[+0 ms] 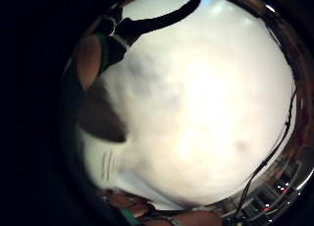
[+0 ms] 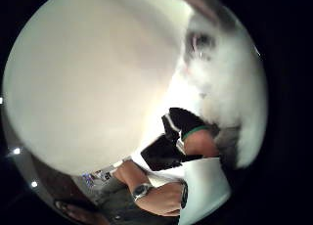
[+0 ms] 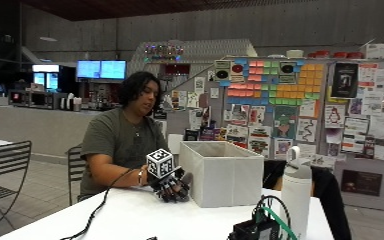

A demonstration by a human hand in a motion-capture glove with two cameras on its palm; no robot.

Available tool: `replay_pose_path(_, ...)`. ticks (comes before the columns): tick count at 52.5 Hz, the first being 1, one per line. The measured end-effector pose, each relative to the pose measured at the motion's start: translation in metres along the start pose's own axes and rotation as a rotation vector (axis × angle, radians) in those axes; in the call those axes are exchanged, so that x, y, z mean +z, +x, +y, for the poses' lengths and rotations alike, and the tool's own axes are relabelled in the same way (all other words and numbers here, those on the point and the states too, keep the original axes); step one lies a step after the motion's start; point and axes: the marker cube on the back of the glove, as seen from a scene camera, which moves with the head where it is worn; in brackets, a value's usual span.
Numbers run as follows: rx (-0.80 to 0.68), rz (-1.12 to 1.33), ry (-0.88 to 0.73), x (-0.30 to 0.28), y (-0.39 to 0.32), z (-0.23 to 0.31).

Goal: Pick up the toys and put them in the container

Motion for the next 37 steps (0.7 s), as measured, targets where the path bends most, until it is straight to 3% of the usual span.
replay_pose_path(5,0.009,0.011,0.168,0.002,0.001,0.004)
replay_pose_path(13,-0.006,0.071,0.241,0.001,0.012,0.007)
replay_pose_path(19,-0.039,-0.057,0.309,-0.009,0.025,0.031)
replay_pose_path(27,-0.078,-0.23,0.397,-0.065,0.029,0.07)
replay_pose_path(37,-0.313,-0.45,0.494,-0.16,-0.028,0.124)
